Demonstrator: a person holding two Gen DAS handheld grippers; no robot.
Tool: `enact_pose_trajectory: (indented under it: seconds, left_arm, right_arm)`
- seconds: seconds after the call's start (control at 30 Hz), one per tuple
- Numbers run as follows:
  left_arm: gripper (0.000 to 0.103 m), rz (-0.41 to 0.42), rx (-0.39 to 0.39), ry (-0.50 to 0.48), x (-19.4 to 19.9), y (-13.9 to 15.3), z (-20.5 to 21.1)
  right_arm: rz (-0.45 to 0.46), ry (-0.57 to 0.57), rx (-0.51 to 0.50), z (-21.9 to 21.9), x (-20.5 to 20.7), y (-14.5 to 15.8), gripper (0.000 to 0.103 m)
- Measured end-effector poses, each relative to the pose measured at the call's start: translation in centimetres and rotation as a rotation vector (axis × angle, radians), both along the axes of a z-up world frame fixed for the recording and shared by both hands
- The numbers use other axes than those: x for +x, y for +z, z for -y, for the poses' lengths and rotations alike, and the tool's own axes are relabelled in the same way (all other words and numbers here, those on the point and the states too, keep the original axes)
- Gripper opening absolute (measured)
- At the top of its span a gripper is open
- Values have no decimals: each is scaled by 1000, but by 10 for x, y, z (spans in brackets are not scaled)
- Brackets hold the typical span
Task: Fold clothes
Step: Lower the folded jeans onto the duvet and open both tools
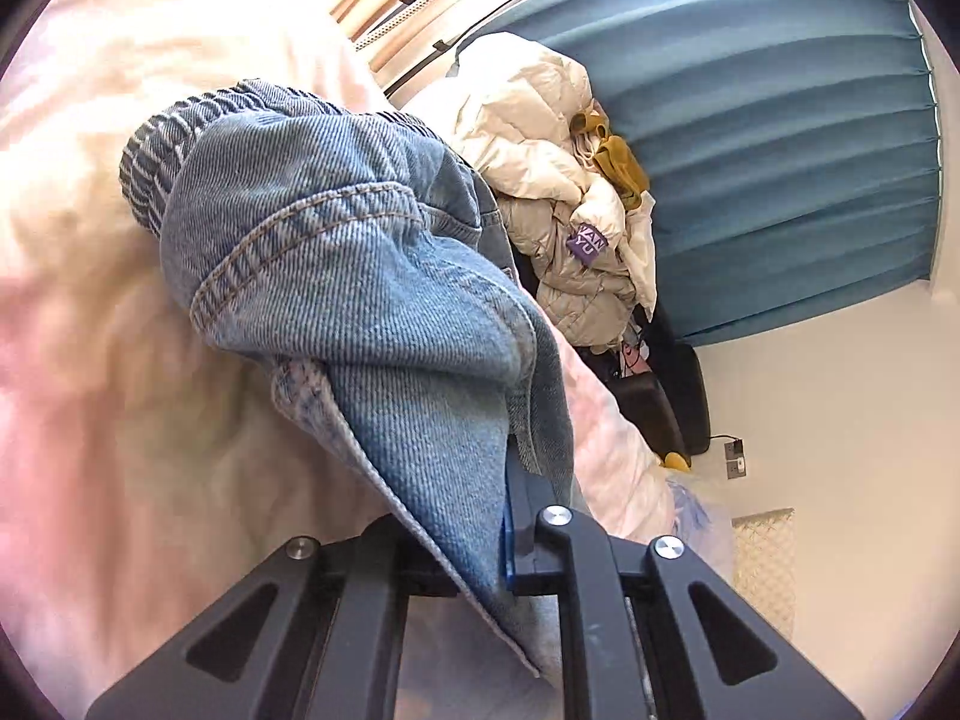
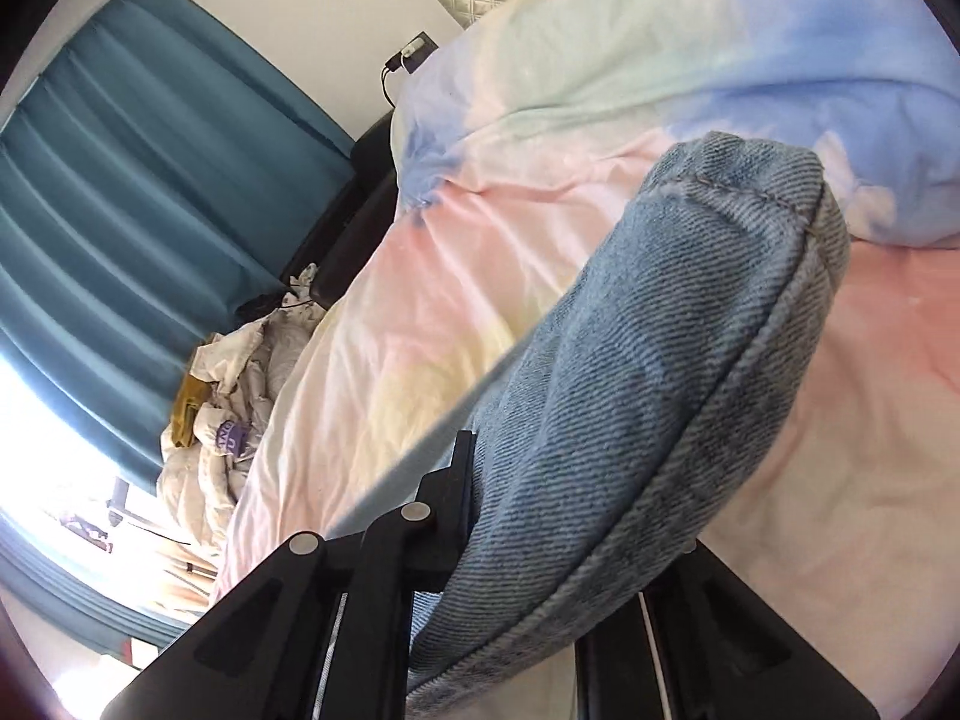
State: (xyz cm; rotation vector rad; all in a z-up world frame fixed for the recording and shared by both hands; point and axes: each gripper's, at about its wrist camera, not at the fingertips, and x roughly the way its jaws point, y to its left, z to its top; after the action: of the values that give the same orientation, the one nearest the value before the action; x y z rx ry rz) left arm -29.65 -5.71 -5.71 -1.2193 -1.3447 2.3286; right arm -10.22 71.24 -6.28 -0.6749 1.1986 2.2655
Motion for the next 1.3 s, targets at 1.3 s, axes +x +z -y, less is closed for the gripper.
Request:
enact_pose_trajectory:
  seconds: [1.3]
  left_arm:
    - [45, -136, -527, -380, 208, 0, -21]
  right_arm:
    - [225, 41, 62, 106, 226, -23, 39]
